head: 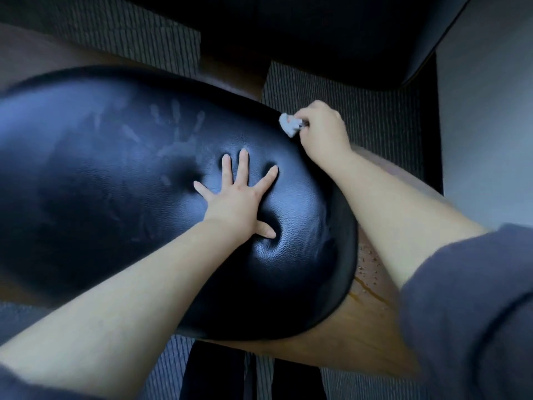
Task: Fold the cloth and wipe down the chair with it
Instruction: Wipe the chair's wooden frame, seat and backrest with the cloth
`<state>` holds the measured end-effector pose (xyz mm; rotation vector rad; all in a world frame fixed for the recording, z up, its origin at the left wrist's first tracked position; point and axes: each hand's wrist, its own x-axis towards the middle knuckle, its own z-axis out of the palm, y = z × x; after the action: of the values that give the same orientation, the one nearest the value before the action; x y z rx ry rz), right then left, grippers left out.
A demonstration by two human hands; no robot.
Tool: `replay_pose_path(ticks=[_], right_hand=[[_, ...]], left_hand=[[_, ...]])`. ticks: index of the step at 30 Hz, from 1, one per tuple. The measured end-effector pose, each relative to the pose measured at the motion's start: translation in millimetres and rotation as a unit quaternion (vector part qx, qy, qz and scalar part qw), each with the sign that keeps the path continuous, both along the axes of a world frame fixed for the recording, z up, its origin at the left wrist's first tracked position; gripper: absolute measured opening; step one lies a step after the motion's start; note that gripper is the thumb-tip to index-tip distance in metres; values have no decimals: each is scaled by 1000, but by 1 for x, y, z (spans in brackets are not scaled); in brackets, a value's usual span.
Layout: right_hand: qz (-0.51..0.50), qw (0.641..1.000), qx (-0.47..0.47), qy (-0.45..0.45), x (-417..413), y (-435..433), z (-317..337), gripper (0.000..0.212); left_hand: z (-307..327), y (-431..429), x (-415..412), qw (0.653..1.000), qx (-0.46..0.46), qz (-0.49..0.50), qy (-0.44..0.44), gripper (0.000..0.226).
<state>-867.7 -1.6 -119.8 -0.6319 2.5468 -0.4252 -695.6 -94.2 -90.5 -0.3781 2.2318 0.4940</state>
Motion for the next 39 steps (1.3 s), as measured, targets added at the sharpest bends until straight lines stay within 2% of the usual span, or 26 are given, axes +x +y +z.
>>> replay_pose_path(ticks=[5,8,11,16,18,21,25,27,29,32,36,39], right_hand=[[-62,997,-41,33,42,54,25,28],[-88,995,-50,24,37,40,21,27],[-159,984,-77,32,47,35,16,25],[-151,981,-76,94,121,89,47,23],[-152,981,-83,91,111,83,41,29],[-207,970,-111,57,81,65,29,38],[-113,988,-58,92,148,98,56,20],[-66,992,-57,89,185,115,71,23],[-63,994,-54,71,173,109,70,21],[-118,988,-59,78,143,90,60,21],[-49,994,-47,82,208,109,72,22],[-34,997,-63,27,221,119,83,23]], left_hand=[[4,-1,-1,1000,2,0,-2,124],[2,0,1,1000,-2,0,3,124],[1,0,2,1000,-2,0,3,123],[5,-2,-2,1000,5,6,-7,123],[5,-2,-2,1000,10,11,-6,122],[3,-2,-1,1000,11,13,-2,121],[4,-1,-1,1000,10,10,2,121],[7,-1,-2,1000,8,10,0,121],[9,-1,-2,1000,9,11,-3,121],[8,-1,-1,1000,10,15,1,120],[7,-2,0,1000,12,17,10,120],[11,-2,-2,1000,12,12,2,121]])
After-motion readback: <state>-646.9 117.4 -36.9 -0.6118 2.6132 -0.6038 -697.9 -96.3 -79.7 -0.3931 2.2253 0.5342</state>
